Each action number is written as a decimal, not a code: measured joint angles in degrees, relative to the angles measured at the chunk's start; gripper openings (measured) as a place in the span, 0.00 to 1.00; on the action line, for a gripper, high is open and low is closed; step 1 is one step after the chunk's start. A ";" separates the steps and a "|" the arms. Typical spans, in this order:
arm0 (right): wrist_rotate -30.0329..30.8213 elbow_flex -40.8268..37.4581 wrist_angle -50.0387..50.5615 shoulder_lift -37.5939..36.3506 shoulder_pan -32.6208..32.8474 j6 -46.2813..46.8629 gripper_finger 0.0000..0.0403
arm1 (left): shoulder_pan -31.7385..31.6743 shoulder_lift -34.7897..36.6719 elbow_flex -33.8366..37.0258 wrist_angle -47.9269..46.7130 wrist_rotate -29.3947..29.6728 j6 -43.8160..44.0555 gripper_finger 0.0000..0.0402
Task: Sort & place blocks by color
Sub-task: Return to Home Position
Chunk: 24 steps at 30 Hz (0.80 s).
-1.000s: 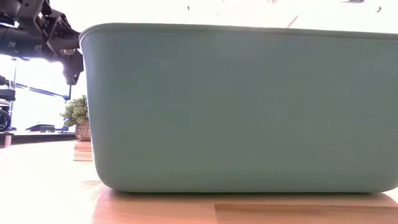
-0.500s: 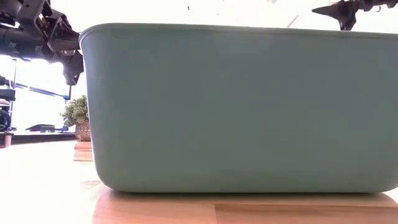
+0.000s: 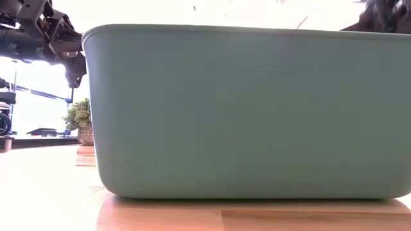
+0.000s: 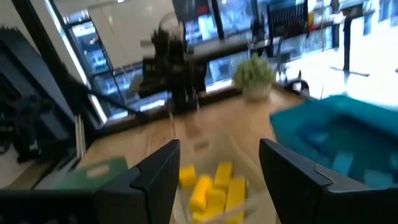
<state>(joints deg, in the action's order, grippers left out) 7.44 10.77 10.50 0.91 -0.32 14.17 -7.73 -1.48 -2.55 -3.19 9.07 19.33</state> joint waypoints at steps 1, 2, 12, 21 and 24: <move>-0.32 -1.14 -0.14 -0.20 -0.01 0.57 0.52 | 0.00 0.03 0.00 0.04 -0.02 0.00 0.58; -0.83 -2.27 -1.02 -0.37 -0.02 0.99 0.52 | 0.00 0.03 0.00 0.11 -0.05 0.02 0.58; -1.83 -9.05 -9.33 -0.16 -0.02 3.08 0.52 | 0.00 0.03 0.00 0.03 -0.01 0.00 0.58; 0.05 -9.05 -9.57 0.59 -0.07 -0.71 0.52 | 0.00 0.03 0.00 0.03 0.04 0.02 0.58; 0.02 -9.05 -9.57 0.59 -0.07 -0.71 0.52 | 0.00 0.03 0.00 0.03 0.05 0.00 0.58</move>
<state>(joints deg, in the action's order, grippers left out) 7.46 1.72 0.93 1.50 -0.38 13.45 -7.73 -1.45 -2.55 -3.16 9.12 19.33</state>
